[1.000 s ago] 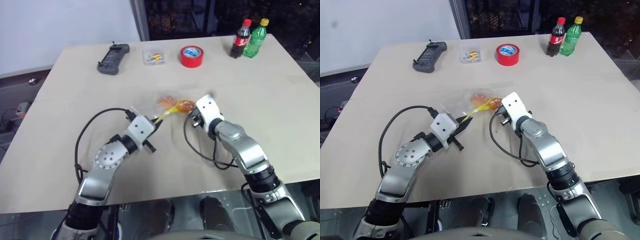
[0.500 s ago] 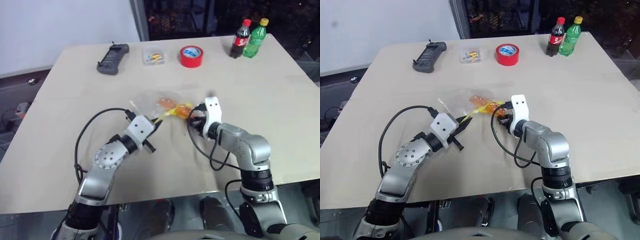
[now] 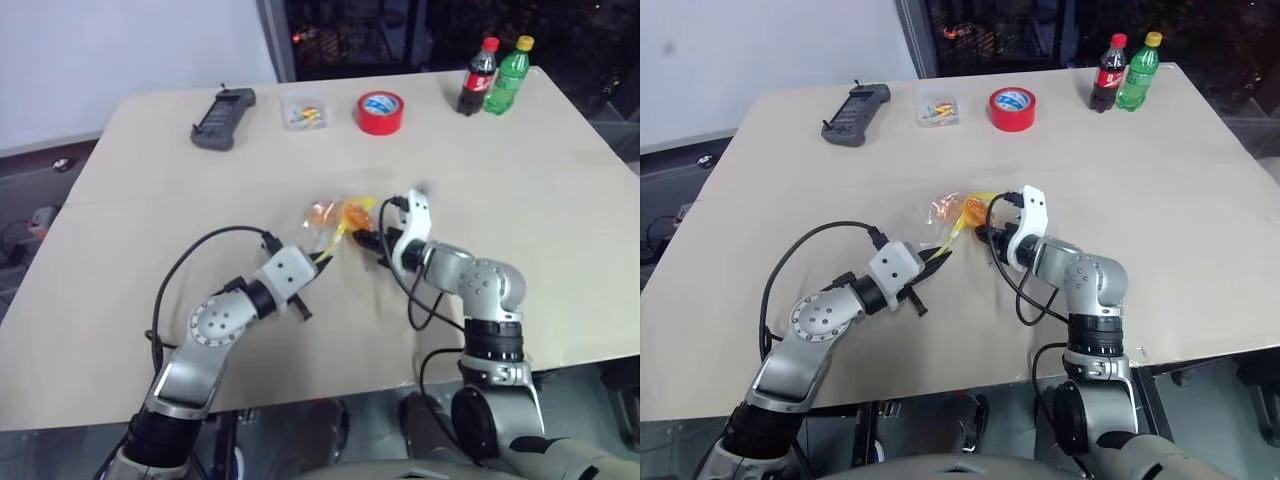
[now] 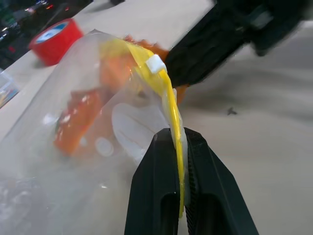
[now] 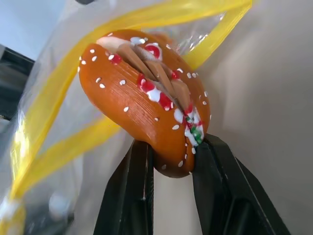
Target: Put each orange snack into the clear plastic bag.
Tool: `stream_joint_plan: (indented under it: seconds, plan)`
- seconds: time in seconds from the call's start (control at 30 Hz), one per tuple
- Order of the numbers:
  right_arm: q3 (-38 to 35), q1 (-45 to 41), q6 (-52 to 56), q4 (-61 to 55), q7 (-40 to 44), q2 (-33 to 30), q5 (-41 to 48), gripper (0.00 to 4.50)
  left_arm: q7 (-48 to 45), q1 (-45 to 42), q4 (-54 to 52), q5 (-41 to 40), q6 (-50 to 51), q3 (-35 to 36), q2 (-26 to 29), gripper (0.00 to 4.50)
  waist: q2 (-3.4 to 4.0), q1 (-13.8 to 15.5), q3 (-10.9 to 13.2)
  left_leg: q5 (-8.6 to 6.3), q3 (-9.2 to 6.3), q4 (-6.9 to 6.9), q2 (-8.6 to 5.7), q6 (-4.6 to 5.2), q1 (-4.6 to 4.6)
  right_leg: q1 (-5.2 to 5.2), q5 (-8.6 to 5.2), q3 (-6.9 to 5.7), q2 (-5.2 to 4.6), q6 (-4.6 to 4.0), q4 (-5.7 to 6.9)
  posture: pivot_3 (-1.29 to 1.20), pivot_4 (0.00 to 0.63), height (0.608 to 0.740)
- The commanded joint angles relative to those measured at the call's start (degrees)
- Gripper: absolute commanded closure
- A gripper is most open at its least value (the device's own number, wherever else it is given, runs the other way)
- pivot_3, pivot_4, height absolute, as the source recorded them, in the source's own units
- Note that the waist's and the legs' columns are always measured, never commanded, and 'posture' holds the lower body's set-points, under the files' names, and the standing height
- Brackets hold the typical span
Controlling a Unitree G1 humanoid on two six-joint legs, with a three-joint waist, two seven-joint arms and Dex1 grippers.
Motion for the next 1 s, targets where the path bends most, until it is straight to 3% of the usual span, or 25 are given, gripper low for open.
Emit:
stream_joint_plan:
  seconds: [0.03,0.23,0.47,0.7,0.9,0.97,1.0]
  plan:
    - [12.69,-0.48,-12.31,-0.14,4.77,-4.92,-8.59,3.38,-0.56,0.8,-2.58,0.26,-2.27,0.06,1.03,4.5,-0.01,-0.03,-0.01,0.0,0.01,-0.01,0.01,0.0,0.0,-0.01,0.0,0.0,0.0,0.0,-0.01,0.0,0.15,0.74]
    - [27.57,0.04,-36.93,2.01,12.45,-15.36,-23.5,3.38,-0.38,1.35,-1.88,0.71,-3.16,0.43,1.56,4.5,-0.02,0.45,-0.01,0.0,0.03,-0.01,-0.05,0.0,-0.01,0.01,0.0,-0.01,-0.04,0.01,-0.09,0.0,0.15,0.74]
    - [32.65,0.54,-52.38,6.02,14.07,-20.6,-34.26,3.38,-0.15,1.04,-1.4,0.65,-3.53,1.18,1.59,4.5,-0.03,0.49,-0.01,0.01,0.03,-0.02,0.06,-0.01,-0.01,0.01,0.0,0.0,0.09,0.0,-0.09,0.0,0.15,0.74]
    - [37.35,-0.97,-64.33,11.12,10.64,-23.76,-48.6,3.38,-0.01,0.07,-1.49,0.53,-3.19,1.34,1.37,4.5,-0.04,0.55,-0.02,0.02,0.03,-0.02,0.06,-0.03,-0.01,0.02,0.01,0.0,0.09,-0.01,-0.11,0.0,0.15,0.74]
    - [36.05,-0.68,-67.32,11.28,15.39,-22.53,-47.4,3.38,-0.21,-0.11,-1.07,0.85,-3.52,1.24,1.73,4.5,-0.05,0.52,-0.02,0.02,0.04,-0.02,0.08,-0.03,0.01,0.04,0.01,0.03,0.12,-0.01,-0.12,0.0,0.15,0.74]
    - [35.15,-1.18,-66.51,11.75,16.28,-20.4,-45.69,3.12,-0.07,0.27,-1.05,0.89,-3.55,1.25,1.67,4.5,-0.05,0.58,-0.02,0.02,0.04,-0.02,0.09,-0.04,0.02,0.04,0.02,0.04,0.14,-0.03,-0.12,0.0,0.15,0.74]
    - [34.9,-1.53,-66.37,12.0,16.62,-19.79,-45.4,2.78,-0.07,0.5,-1.03,1.11,-3.76,1.23,1.81,4.5,-0.05,0.5,-0.01,0.02,0.04,-0.02,0.1,-0.04,0.03,0.06,0.02,0.03,0.15,-0.03,-0.13,0.0,0.15,0.74]
